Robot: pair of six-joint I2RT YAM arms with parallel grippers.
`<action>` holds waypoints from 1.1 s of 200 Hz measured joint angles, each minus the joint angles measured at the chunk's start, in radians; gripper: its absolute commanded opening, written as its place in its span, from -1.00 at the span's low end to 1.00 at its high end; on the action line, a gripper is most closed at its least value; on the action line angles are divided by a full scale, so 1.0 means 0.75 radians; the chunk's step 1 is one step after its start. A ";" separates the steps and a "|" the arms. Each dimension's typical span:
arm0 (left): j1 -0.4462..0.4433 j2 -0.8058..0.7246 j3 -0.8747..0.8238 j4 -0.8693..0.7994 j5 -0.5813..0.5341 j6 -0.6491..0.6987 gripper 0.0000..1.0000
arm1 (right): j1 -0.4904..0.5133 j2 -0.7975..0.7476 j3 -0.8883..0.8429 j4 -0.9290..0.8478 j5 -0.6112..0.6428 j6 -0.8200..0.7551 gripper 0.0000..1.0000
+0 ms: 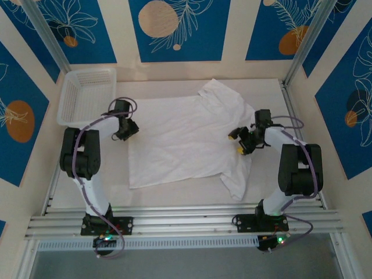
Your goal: Fold the inside-out t-shirt
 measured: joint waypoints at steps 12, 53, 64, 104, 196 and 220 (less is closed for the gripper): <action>0.009 -0.025 -0.001 -0.012 0.010 0.016 -0.01 | 0.008 -0.055 0.011 0.004 0.013 -0.017 0.47; -0.044 -0.377 -0.117 0.049 0.111 0.058 0.08 | -0.225 -0.553 -0.223 -0.064 0.158 0.045 0.60; -0.103 -0.508 -0.160 0.078 0.139 0.080 0.10 | -0.305 -0.593 -0.277 -0.094 0.185 0.048 0.53; -0.395 -0.810 -0.318 0.157 0.253 0.203 0.19 | -0.270 -0.389 -0.372 -0.147 0.185 -0.003 0.28; -0.510 -0.931 -0.454 0.118 0.336 0.382 0.24 | 0.090 -0.361 -0.262 -0.187 0.274 -0.031 -1.00; -0.510 -0.931 -0.454 0.105 0.318 0.389 0.25 | 0.376 -0.304 -0.063 -0.244 0.419 0.044 -0.72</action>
